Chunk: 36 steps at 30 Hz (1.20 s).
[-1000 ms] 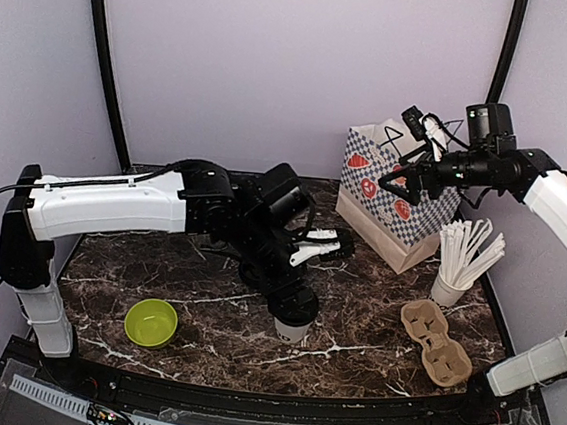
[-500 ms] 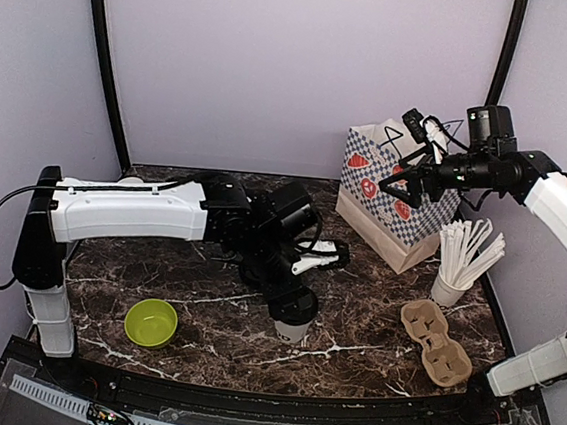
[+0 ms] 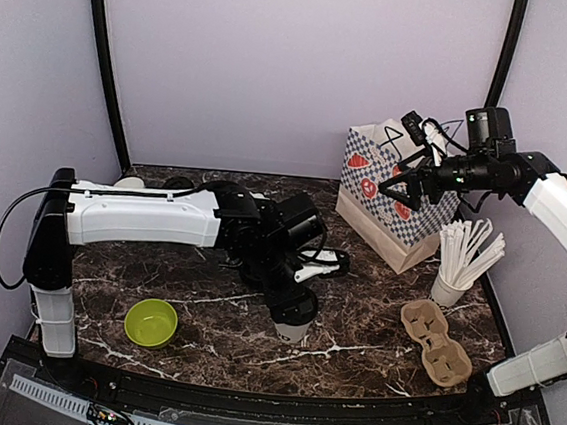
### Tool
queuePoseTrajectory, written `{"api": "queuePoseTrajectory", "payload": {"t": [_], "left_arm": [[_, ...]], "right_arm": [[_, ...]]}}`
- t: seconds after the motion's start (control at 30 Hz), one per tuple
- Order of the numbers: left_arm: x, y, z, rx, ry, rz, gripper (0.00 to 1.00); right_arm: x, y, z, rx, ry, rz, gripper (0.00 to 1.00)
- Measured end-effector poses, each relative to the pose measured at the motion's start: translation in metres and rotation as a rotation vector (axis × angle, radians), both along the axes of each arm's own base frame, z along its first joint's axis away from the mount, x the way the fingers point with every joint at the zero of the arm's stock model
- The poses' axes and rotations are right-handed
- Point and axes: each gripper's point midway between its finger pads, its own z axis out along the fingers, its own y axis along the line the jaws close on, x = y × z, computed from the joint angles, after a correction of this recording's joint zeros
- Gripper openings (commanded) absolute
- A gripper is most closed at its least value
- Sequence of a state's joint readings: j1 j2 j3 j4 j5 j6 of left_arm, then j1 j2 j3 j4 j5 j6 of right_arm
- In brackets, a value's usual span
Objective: Pack the takeout coffee
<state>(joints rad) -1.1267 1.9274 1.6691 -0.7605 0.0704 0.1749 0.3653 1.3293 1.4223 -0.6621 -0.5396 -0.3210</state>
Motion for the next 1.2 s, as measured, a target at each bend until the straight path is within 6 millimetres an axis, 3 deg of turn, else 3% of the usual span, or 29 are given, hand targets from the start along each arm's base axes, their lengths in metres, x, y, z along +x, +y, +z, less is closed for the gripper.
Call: {"api": "queuePoseTrajectory", "payload": {"t": [0.23, 0.5, 0.63, 0.73, 0.83, 0.97, 1.07, 1.2], "left_arm": [[0.002, 0.000, -0.002, -0.004, 0.015, 0.014, 0.70], [0.004, 0.001, 0.003, -0.013, 0.030, 0.041, 0.66], [0.010, 0.006, 0.017, -0.036, 0.032, 0.080, 0.65], [0.025, 0.021, 0.043, -0.078, 0.017, 0.142, 0.65], [0.055, 0.054, 0.079, -0.138, -0.037, 0.256, 0.65], [0.106, 0.132, 0.109, -0.163, -0.123, 0.506, 0.64], [0.137, 0.195, 0.102, -0.121, -0.151, 0.711, 0.64], [0.151, 0.263, 0.061, -0.014, -0.111, 0.916, 0.64]], "right_arm": [[-0.001, 0.001, 0.000, 0.003, 0.002, 0.005, 0.99], [-0.002, 0.001, 0.000, 0.005, 0.005, 0.008, 0.99], [-0.002, 0.002, 0.000, 0.007, 0.010, 0.013, 0.99], [-0.003, 0.002, -0.001, 0.009, 0.018, 0.019, 0.99], [-0.003, 0.004, -0.003, 0.010, 0.033, 0.023, 0.99], [0.002, 0.006, -0.003, 0.012, 0.045, 0.026, 0.99], [0.005, 0.008, -0.003, 0.017, 0.059, 0.026, 0.99], [0.011, 0.007, 0.001, 0.024, 0.067, 0.015, 0.99]]}}
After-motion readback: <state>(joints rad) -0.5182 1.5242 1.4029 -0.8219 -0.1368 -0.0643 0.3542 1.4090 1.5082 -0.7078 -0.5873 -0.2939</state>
